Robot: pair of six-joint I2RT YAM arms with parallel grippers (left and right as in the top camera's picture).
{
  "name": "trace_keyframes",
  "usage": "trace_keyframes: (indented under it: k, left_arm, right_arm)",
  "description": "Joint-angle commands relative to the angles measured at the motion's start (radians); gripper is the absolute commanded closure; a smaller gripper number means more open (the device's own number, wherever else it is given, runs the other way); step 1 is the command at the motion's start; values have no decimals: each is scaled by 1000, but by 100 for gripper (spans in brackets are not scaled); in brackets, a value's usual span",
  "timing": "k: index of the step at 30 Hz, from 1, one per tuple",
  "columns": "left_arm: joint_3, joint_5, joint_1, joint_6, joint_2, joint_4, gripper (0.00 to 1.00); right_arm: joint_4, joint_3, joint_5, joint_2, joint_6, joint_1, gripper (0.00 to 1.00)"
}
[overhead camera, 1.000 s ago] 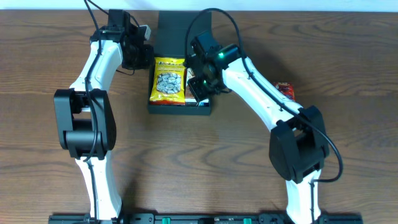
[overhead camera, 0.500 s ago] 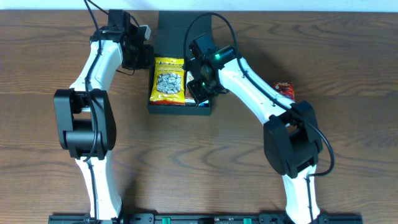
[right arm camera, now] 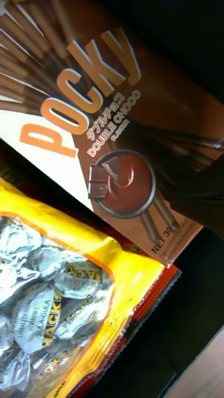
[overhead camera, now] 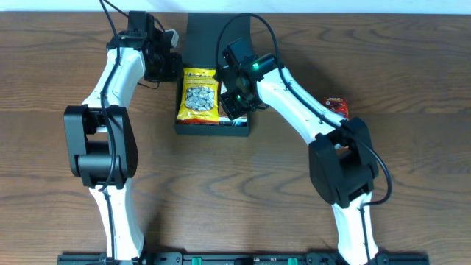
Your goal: Pack container
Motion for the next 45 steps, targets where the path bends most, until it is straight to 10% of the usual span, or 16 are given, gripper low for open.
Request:
trace_keyframes:
  k: [1,21,38,45]
  left_arm:
    - [5,19,5,19,-14,-7,94]
    - [5,19,7,19,-14,-6,94]
    - [5,19,21,19,-14,-7,94]
    - [5,19,21,20,-14,-7,94]
  right_arm:
    - [-16,-21,18,89,-2,3,98]
    - [-351,193,14,-32,-140,-5,98]
    - [26,-100,60,-31,8,10,98]
    - [-62,-23,55,-59,6,1,99]
